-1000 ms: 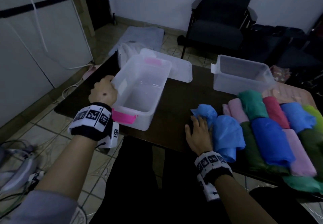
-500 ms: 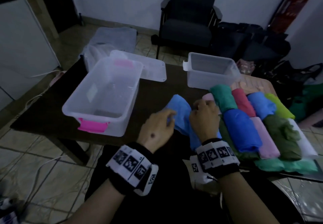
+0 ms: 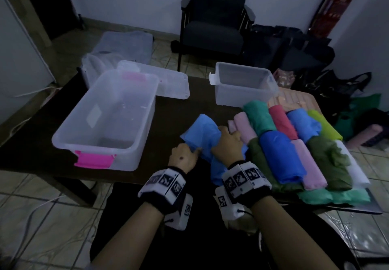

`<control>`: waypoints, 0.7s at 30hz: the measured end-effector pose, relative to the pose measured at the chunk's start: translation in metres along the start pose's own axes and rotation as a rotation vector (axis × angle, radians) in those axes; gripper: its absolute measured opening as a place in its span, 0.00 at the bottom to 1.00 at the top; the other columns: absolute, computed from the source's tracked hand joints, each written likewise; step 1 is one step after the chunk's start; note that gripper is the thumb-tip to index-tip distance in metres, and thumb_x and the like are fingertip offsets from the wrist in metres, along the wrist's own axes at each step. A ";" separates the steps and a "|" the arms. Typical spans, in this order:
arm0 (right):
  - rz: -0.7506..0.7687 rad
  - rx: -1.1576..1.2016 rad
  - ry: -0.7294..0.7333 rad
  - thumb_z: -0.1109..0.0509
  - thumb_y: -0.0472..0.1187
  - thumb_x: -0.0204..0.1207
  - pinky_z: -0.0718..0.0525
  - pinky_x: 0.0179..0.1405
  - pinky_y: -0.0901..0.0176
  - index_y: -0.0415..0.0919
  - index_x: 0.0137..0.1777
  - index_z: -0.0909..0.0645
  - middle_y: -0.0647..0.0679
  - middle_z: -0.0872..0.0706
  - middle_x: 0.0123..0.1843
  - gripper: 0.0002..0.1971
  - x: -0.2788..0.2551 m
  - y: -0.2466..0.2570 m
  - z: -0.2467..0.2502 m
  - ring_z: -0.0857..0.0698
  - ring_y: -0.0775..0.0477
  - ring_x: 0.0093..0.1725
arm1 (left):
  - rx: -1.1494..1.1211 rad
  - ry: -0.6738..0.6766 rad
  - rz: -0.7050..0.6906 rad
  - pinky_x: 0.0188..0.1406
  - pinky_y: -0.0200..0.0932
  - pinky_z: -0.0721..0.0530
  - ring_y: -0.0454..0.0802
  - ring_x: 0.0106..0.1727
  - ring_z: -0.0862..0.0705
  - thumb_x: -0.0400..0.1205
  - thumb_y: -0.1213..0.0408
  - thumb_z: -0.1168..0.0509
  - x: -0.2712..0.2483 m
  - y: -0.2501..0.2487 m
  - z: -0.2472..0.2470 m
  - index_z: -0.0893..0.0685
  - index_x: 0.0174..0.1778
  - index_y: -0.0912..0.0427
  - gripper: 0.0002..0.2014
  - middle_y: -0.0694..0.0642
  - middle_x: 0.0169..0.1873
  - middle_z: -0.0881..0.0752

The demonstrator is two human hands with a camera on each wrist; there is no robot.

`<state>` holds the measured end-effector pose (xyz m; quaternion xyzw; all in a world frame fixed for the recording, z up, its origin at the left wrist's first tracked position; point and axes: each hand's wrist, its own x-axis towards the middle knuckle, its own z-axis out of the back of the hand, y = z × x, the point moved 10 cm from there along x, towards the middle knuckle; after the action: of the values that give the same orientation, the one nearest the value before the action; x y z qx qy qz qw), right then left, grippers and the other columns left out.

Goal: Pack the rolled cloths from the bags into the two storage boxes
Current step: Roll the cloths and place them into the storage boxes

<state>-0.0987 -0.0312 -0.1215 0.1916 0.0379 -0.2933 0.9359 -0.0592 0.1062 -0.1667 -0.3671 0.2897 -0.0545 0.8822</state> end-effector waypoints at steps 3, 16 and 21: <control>0.253 -0.332 -0.028 0.42 0.38 0.81 0.31 0.67 0.48 0.40 0.73 0.33 0.40 0.30 0.70 0.20 0.003 0.017 0.008 0.33 0.36 0.69 | -0.033 0.010 0.048 0.62 0.53 0.18 0.63 0.62 0.19 0.79 0.50 0.33 0.012 -0.018 -0.003 0.25 0.68 0.67 0.28 0.65 0.65 0.22; 0.880 -1.018 -0.023 0.30 0.50 0.57 0.21 0.38 0.57 0.61 0.29 0.14 0.55 0.16 0.36 0.05 -0.041 0.043 -0.005 0.15 0.48 0.38 | -0.101 -0.165 -0.020 0.59 0.56 0.16 0.66 0.64 0.20 0.79 0.68 0.35 0.042 -0.050 0.047 0.24 0.68 0.68 0.21 0.68 0.67 0.22; 1.125 -1.123 0.077 0.14 0.49 0.35 0.36 0.47 0.51 0.58 0.30 0.13 0.57 0.14 0.32 0.19 -0.048 0.046 -0.022 0.14 0.48 0.37 | -0.233 -0.155 0.011 0.56 0.65 0.17 0.68 0.67 0.23 0.81 0.73 0.39 0.047 -0.048 0.044 0.31 0.73 0.63 0.23 0.67 0.70 0.27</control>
<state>-0.1110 0.0376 -0.1176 -0.3082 0.1102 0.2930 0.8983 0.0097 0.0834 -0.1315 -0.4684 0.2273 0.0130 0.8537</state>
